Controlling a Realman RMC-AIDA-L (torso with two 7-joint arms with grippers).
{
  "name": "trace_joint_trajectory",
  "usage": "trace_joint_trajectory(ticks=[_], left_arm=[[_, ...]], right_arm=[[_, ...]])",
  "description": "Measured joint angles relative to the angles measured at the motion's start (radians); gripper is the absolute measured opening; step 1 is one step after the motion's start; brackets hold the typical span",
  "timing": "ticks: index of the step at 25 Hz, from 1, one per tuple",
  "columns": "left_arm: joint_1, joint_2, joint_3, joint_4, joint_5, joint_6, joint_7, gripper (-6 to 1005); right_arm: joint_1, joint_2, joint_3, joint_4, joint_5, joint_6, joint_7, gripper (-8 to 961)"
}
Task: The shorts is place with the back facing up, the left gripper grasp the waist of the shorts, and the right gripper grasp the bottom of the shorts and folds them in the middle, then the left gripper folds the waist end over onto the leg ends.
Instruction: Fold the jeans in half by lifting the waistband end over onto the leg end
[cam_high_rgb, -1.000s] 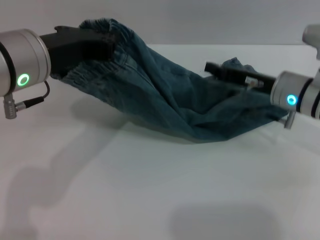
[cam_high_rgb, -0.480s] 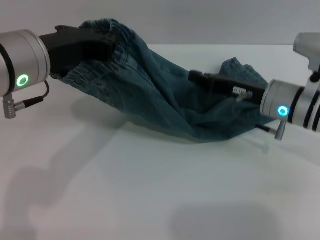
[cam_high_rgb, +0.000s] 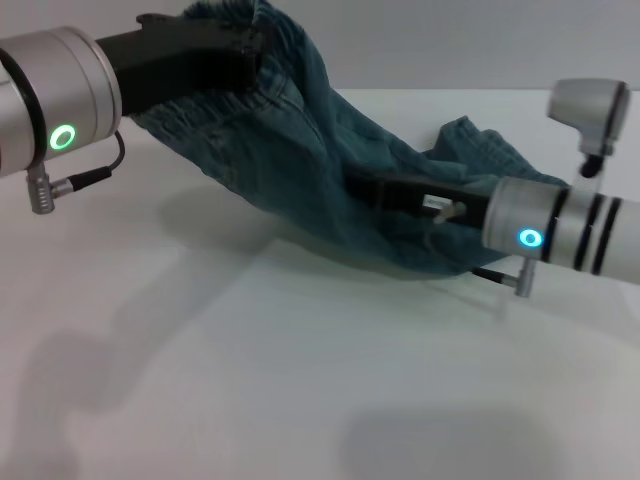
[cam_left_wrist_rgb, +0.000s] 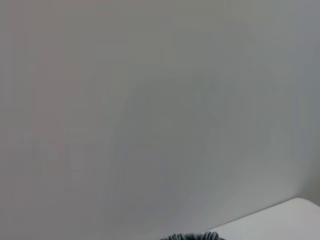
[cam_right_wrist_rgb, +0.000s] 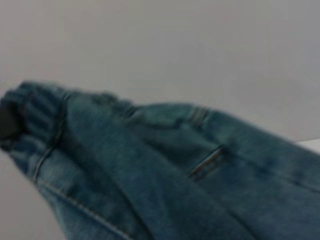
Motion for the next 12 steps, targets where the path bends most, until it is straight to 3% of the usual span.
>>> trace_joint_trajectory(ticks=[7,12], left_arm=[[-0.013,0.0,0.001,-0.001,-0.017,0.011,0.012,46],[-0.013,0.0,0.0,0.003,-0.019,0.017,0.019,44]], right_arm=[[0.102,0.001,-0.033,0.068,-0.001,0.008,-0.019,31],[0.082,0.001,-0.028,0.061,0.001,-0.006,-0.036,33]])
